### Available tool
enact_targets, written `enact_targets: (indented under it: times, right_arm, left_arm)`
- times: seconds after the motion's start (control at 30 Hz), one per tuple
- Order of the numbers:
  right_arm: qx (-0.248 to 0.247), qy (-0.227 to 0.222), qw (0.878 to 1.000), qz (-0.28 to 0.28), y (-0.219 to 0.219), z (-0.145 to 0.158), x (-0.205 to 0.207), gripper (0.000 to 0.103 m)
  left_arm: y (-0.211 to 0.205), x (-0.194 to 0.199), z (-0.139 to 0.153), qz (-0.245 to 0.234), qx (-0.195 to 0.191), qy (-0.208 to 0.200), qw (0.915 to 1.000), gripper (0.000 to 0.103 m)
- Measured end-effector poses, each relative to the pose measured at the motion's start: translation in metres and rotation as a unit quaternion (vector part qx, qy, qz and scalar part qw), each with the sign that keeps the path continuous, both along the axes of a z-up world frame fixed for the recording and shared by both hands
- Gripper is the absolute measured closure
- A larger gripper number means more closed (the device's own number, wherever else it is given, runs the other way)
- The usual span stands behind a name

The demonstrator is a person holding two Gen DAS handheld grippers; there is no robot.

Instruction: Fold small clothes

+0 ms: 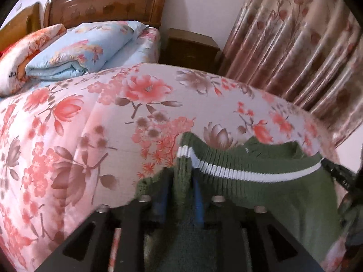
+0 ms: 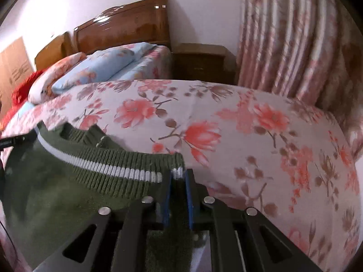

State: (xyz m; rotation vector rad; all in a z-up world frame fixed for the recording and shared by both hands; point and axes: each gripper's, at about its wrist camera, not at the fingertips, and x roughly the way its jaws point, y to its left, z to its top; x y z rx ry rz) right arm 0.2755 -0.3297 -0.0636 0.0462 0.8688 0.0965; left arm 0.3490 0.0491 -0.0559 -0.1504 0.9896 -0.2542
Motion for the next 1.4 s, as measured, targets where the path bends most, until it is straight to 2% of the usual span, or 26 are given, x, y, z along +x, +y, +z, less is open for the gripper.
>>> enact_targets:
  times: [0.03, 0.07, 0.13, 0.23, 0.27, 0.33, 0.4, 0.43, 0.47, 0.53, 0.63, 0.7, 0.73, 0.77, 0.8, 0.83, 0.87, 0.9, 0.97, 1.0, 1.03, 1.1, 1.17, 1.27, 1.4]
  right_arm:
    - [-0.001, 0.005, 1.0, -0.003, 0.0, 0.002, -0.002, 0.08]
    - [-0.017, 0.014, 1.0, -0.01, 0.002, 0.009, -0.006, 0.079]
    - [-0.041, 0.001, 0.999, -0.015, 0.013, 0.024, -0.015, 0.078]
    - [-0.043, -0.044, 0.998, 0.019, 0.044, 0.046, -0.031, 0.071]
    - [-0.044, -0.045, 0.997, 0.039, 0.059, 0.045, -0.03, 0.071]
    - [-0.052, -0.02, 0.996, 0.067, 0.083, 0.03, -0.022, 0.071]
    - [-0.053, 0.04, 0.995, 0.069, 0.091, -0.003, -0.008, 0.071]
    - [-0.047, 0.026, 0.996, 0.065, 0.089, -0.006, -0.01, 0.071]
    - [-0.037, 0.026, 0.997, 0.057, 0.085, -0.005, -0.011, 0.072]
    - [-0.027, 0.041, 0.998, 0.036, 0.082, 0.004, -0.014, 0.072]
    - [0.011, 0.008, 0.999, 0.035, 0.088, 0.037, -0.032, 0.071]
    - [0.056, -0.007, 0.997, 0.047, 0.1, 0.058, -0.034, 0.07]
    - [0.079, -0.008, 0.995, 0.058, 0.108, 0.066, -0.032, 0.07]
    - [0.129, 0.001, 0.988, 0.083, 0.117, 0.073, -0.027, 0.07]
    - [0.184, 0.015, 0.977, 0.105, 0.124, 0.076, -0.021, 0.07]
    - [0.249, 0.032, 0.96, 0.125, 0.131, 0.077, -0.013, 0.07]
    - [0.288, 0.042, 0.948, 0.128, 0.14, 0.08, -0.006, 0.07]
    - [0.282, 0.039, 0.951, 0.123, 0.146, 0.082, -0.003, 0.07]
    - [0.243, 0.034, 0.962, 0.118, 0.163, 0.087, -0.005, 0.07]
    - [0.233, 0.037, 0.964, 0.123, 0.168, 0.086, -0.011, 0.07]
    - [0.225, 0.035, 0.964, 0.134, 0.173, 0.088, -0.018, 0.07]
    - [0.183, 0.01, 0.971, 0.156, 0.18, 0.084, -0.041, 0.07]
    - [0.14, -0.009, 0.979, 0.147, 0.177, 0.075, -0.063, 0.07]
    - [0.081, -0.02, 0.989, 0.122, 0.161, 0.055, -0.082, 0.07]
    - [0.047, -0.016, 0.996, 0.077, 0.127, 0.036, -0.093, 0.07]
  left_arm:
    - [0.002, -0.005, 0.007, 0.002, -0.004, -0.008, 1.0, 0.071]
    - [0.003, -0.011, 0.013, 0.013, 0.003, -0.022, 0.9997, 0.0]
    - [0.0, -0.03, 0.034, 0.03, 0.015, -0.076, 0.9965, 0.0]
    - [-0.016, -0.05, 0.049, 0.021, -0.004, -0.124, 0.992, 0.0]
    - [-0.029, -0.049, 0.046, 0.006, 0.005, -0.118, 0.993, 0.0]
    - [-0.051, -0.036, 0.023, -0.011, 0.05, -0.074, 0.996, 0.0]
    - [-0.059, -0.022, -0.004, -0.009, 0.1, -0.034, 0.9943, 0.0]
    - [-0.059, -0.016, -0.011, -0.004, 0.119, -0.014, 0.9928, 0.0]
    - [-0.057, -0.017, -0.004, 0.002, 0.112, -0.022, 0.9935, 0.0]
    - [-0.046, -0.029, 0.024, 0.013, 0.068, -0.057, 0.9959, 0.0]
    - [-0.016, -0.039, 0.06, 0.05, 0.024, -0.099, 0.9935, 0.0]
    - [0.014, -0.036, 0.075, 0.078, -0.011, -0.099, 0.992, 0.0]
    - [0.043, -0.035, 0.08, 0.105, -0.058, -0.09, 0.9887, 0.0]
    - [0.068, -0.033, 0.083, 0.132, -0.102, -0.08, 0.9828, 0.0]
    - [0.084, -0.033, 0.084, 0.151, -0.129, -0.071, 0.9774, 0.0]
    - [0.109, -0.033, 0.084, 0.186, -0.166, -0.057, 0.9669, 0.0]
    - [0.126, -0.035, 0.086, 0.204, -0.179, -0.053, 0.9609, 0.0]
    - [0.142, -0.04, 0.09, 0.224, -0.185, -0.056, 0.9553, 0.0]
    - [0.152, -0.052, 0.1, 0.243, -0.163, -0.069, 0.9538, 0.0]
    - [0.152, -0.059, 0.104, 0.243, -0.145, -0.079, 0.9558, 0.0]
    - [0.145, -0.069, 0.11, 0.235, -0.11, -0.098, 0.9608, 0.0]
    - [0.127, -0.087, 0.113, 0.215, -0.061, -0.129, 0.9661, 0.0]
    - [0.099, -0.109, 0.109, 0.171, -0.029, -0.163, 0.9712, 0.0]
    - [0.052, -0.129, 0.095, 0.112, 0.011, -0.201, 0.9731, 0.0]
    - [-0.015, -0.13, 0.067, 0.044, 0.056, -0.199, 0.9775, 0.0]
